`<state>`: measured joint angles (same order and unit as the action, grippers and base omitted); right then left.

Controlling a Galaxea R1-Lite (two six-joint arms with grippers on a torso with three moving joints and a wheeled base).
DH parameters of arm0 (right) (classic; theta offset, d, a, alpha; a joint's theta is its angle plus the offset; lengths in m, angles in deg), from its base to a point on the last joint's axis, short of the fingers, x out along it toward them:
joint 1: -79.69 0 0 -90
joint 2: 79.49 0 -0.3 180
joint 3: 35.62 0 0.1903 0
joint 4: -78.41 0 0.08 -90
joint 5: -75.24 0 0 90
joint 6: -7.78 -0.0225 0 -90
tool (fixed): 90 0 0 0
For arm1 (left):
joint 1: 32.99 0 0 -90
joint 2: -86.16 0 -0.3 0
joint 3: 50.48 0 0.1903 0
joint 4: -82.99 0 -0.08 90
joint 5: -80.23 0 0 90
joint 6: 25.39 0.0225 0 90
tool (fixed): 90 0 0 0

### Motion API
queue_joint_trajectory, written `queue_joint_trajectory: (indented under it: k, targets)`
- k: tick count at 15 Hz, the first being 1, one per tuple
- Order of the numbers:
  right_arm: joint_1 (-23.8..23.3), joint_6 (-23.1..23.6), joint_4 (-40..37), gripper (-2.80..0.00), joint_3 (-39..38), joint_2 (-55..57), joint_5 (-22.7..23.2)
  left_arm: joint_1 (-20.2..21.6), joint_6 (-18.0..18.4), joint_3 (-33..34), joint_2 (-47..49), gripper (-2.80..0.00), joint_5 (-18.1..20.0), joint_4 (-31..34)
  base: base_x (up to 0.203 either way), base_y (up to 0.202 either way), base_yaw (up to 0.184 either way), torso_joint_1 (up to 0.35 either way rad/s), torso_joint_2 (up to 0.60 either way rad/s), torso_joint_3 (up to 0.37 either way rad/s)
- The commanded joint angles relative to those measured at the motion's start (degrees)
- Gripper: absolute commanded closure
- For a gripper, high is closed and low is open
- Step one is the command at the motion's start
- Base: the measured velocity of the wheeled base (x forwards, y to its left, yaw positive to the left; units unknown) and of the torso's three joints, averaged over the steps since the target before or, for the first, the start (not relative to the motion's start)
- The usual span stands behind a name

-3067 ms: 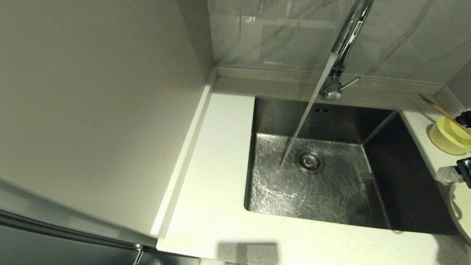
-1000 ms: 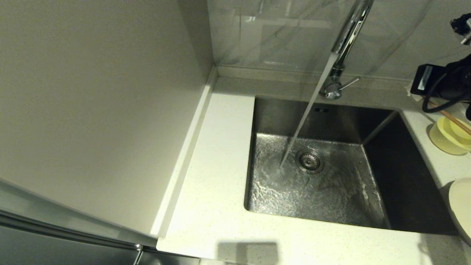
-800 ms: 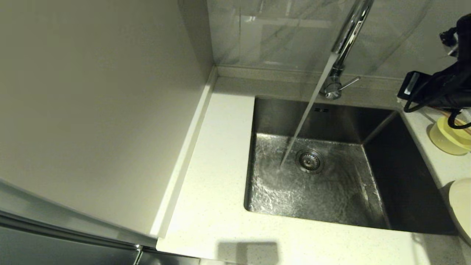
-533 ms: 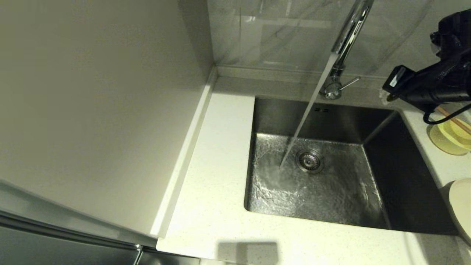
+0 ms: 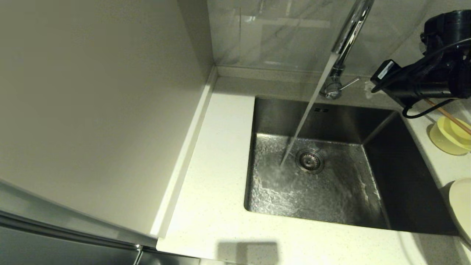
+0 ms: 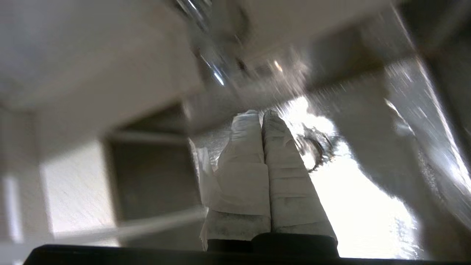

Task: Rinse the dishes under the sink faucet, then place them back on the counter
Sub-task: Turn off the faucet

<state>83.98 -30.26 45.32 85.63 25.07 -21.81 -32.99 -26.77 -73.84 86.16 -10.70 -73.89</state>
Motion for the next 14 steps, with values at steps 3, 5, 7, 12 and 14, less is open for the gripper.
queue_joint_trajectory:
  k: [3,5,7,12,14]
  targets:
    - [0.2,0.4,4.9,0.00,0.6,2.4,2.3,0.0,0.0,0.0,-0.1,0.00,0.0,0.0,0.000,0.000,0.000,0.000,0.00,0.000]
    - [0.2,0.9,5.3,0.00,0.7,2.9,2.5,0.0,0.0,0.0,-0.1,0.00,0.0,0.0,0.000,0.000,0.000,0.000,0.00,0.000]
    - [0.2,0.9,5.3,0.00,1.3,3.4,2.5,0.0,0.0,0.0,-0.1,0.00,0.0,0.0,0.000,0.000,0.000,0.000,0.00,0.000]
    - [0.3,0.8,5.3,0.00,3.5,5.8,2.5,0.0,0.0,0.0,-0.1,0.00,0.0,0.0,0.000,0.000,0.000,0.000,0.00,0.000]
    - [0.3,0.8,5.3,0.00,4.7,6.9,2.5,0.0,0.0,0.0,-0.1,0.00,0.0,0.0,0.000,0.000,0.000,0.000,0.00,0.000]
